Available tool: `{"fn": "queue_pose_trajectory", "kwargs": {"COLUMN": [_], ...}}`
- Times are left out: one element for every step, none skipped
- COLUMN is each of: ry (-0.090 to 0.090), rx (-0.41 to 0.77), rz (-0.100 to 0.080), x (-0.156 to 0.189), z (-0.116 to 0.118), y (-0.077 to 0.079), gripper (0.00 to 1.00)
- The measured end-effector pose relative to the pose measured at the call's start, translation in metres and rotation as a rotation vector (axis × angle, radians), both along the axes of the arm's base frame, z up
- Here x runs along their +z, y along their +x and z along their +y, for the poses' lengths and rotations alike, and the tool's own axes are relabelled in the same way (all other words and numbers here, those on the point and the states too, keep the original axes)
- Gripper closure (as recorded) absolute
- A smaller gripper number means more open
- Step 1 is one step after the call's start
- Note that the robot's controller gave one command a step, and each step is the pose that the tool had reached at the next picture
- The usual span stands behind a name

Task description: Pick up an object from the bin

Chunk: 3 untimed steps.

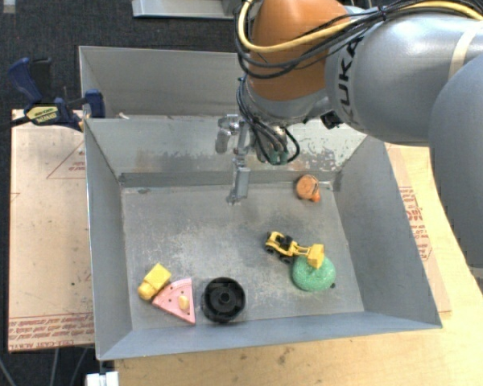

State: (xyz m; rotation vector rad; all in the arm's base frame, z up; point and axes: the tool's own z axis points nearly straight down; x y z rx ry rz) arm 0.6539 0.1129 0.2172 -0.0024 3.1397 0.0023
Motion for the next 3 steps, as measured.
{"fn": "queue_pose_trajectory", "kwargs": {"ry": [0.0, 0.0, -0.001], "rx": [-0.063, -0.135, -0.236], "rz": [0.0, 0.001, 0.004], "x": [-0.018, -0.031, -0.016], "z": [-0.017, -0.04, -0.064], "y": [-0.018, -0.026, -0.056], "gripper": [0.0, 0.0, 0.0]}}
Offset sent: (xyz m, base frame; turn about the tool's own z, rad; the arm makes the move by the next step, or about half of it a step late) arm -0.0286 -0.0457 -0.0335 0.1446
